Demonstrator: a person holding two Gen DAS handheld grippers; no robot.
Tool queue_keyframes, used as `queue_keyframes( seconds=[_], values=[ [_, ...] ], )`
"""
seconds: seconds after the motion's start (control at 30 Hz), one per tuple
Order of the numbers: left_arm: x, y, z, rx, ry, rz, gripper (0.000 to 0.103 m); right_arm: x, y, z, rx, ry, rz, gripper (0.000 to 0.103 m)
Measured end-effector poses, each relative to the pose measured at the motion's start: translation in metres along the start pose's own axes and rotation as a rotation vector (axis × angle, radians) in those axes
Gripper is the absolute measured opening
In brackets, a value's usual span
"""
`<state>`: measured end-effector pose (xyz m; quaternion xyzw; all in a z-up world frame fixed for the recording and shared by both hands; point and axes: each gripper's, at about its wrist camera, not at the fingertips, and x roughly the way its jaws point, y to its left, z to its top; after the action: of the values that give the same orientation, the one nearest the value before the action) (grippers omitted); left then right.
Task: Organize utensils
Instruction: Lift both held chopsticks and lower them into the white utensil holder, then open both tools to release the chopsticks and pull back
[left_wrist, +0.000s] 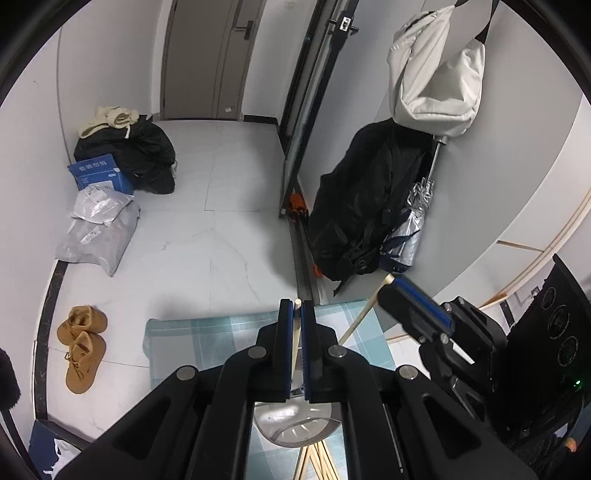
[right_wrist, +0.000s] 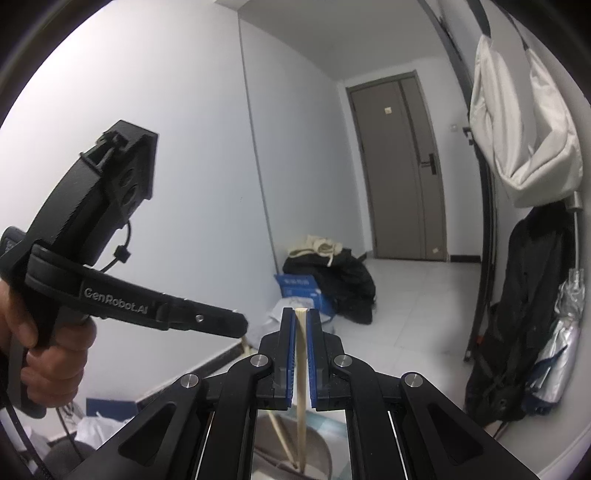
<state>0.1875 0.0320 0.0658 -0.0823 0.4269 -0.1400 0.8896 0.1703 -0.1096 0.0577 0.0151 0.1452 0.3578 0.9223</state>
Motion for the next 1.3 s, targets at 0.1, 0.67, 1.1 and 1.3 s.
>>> queue_keyframes(
  seconds=[0.1, 0.67, 1.1, 1.3],
  values=[
    [0.005, 0.003, -0.001, -0.008, 0.019, -0.004, 0.001, 0.002, -0.001, -0.009, 0.005, 0.034, 0.011, 0.005],
    [-0.026, 0.011, -0.03, -0.088, -0.118, 0.153, 0.056, -0.038, -0.007, -0.02, 0.118, 0.098, -0.033, 0.046],
    [-0.06, -0.011, -0.068, -0.067, -0.22, 0.18, 0.074, -0.101, 0.018, -0.019, 0.14, 0.018, -0.119, 0.079],
    [-0.062, -0.018, -0.093, -0.051, -0.245, 0.222, 0.084, -0.123, 0.031, -0.031, 0.146, 0.001, -0.148, 0.092]
  ],
)
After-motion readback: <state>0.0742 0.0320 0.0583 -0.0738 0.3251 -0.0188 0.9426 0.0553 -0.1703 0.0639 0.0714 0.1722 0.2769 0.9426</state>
